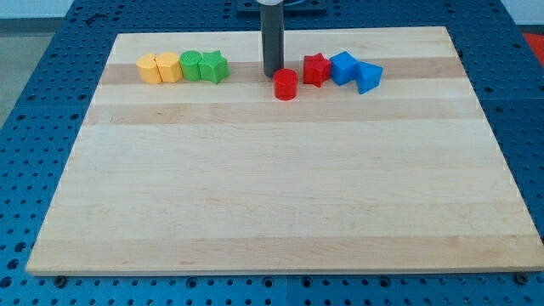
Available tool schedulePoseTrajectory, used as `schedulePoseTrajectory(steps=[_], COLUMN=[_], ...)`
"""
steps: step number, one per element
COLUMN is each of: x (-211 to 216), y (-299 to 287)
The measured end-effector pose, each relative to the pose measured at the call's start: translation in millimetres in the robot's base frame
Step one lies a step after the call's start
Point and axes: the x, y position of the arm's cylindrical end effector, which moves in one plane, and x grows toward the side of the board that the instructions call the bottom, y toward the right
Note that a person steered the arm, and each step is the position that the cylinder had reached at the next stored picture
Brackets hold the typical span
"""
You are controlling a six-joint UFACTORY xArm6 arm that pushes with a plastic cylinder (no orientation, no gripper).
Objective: Nudge the red circle closer to the red star
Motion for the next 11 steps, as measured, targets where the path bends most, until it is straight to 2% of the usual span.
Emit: schedulePoseTrajectory(steps=[3, 5, 8, 10, 11], x=[6, 46, 49, 49, 38], y=[-56, -49, 3, 3, -19])
